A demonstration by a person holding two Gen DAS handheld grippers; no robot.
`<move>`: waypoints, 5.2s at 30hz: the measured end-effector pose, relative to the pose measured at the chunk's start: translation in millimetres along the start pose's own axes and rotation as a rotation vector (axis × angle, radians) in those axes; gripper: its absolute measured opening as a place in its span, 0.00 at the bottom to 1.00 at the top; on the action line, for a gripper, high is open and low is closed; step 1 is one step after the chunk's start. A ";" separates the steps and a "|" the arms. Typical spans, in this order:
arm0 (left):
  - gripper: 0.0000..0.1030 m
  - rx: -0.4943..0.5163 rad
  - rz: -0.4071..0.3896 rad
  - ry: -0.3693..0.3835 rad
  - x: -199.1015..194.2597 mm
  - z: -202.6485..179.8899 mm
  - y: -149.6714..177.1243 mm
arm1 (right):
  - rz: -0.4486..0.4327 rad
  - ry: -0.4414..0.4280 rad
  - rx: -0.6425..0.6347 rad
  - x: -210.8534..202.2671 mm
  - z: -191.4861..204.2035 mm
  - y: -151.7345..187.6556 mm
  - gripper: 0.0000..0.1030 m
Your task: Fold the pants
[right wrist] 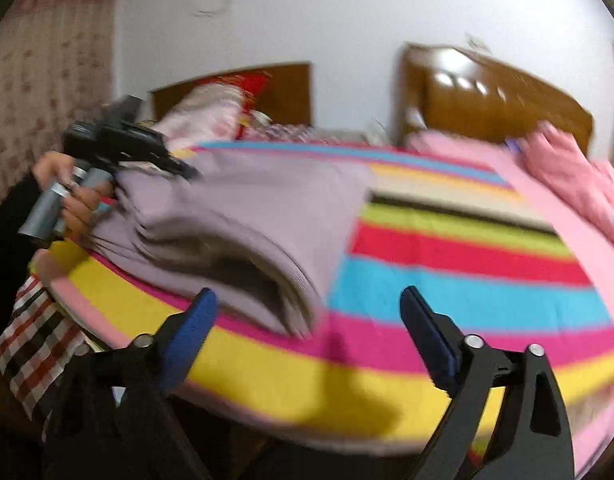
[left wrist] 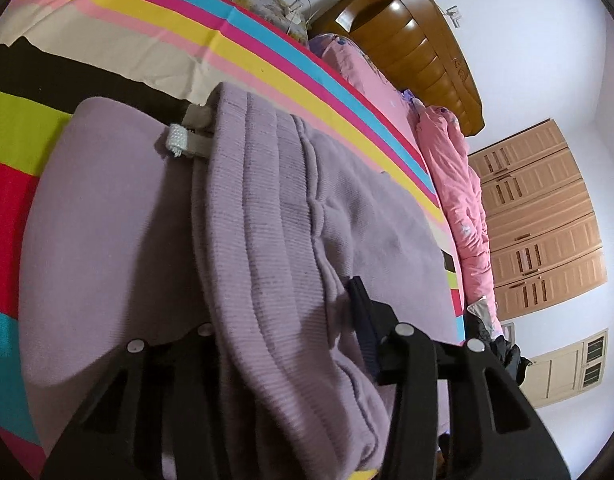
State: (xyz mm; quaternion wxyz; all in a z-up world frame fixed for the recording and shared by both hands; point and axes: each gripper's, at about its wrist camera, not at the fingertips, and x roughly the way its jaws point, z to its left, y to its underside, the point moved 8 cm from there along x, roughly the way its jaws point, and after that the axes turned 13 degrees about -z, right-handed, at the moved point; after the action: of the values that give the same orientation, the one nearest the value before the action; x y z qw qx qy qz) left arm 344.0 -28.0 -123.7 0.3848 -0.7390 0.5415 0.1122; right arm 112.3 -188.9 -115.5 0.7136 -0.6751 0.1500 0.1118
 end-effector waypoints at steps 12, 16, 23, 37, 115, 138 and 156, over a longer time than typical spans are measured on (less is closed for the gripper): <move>0.45 -0.009 0.008 0.002 -5.9 8.8 -0.2 | 0.048 0.161 -0.037 42.1 -14.3 10.2 0.82; 0.42 0.011 0.002 -0.020 -5.5 5.6 0.2 | 0.057 0.196 -0.087 43.2 -12.2 21.3 0.83; 0.21 0.211 -0.041 -0.123 -23.3 -41.3 -2.7 | 0.067 0.195 -0.080 46.3 -16.7 21.7 0.86; 0.21 -0.037 -0.103 0.026 -73.6 60.9 5.7 | 0.063 0.107 -0.055 54.2 -21.2 21.9 0.89; 0.90 0.582 -0.278 -0.492 -47.5 1.2 46.9 | 0.227 -0.245 0.100 152.7 32.6 -90.7 0.86; 0.98 0.590 -0.700 -0.591 -173.3 -157.4 161.3 | -0.216 -0.010 0.080 -93.8 17.0 -46.5 0.96; 0.98 0.453 -0.678 -0.694 -192.8 -95.8 203.6 | -0.223 -0.023 0.078 -99.3 32.9 -25.9 0.96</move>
State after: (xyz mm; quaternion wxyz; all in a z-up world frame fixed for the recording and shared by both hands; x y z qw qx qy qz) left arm 64.5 19.6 -37.5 0.7058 -0.6904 0.1237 0.0996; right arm 31.4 -153.4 -53.8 0.7490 -0.6580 0.0697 0.0335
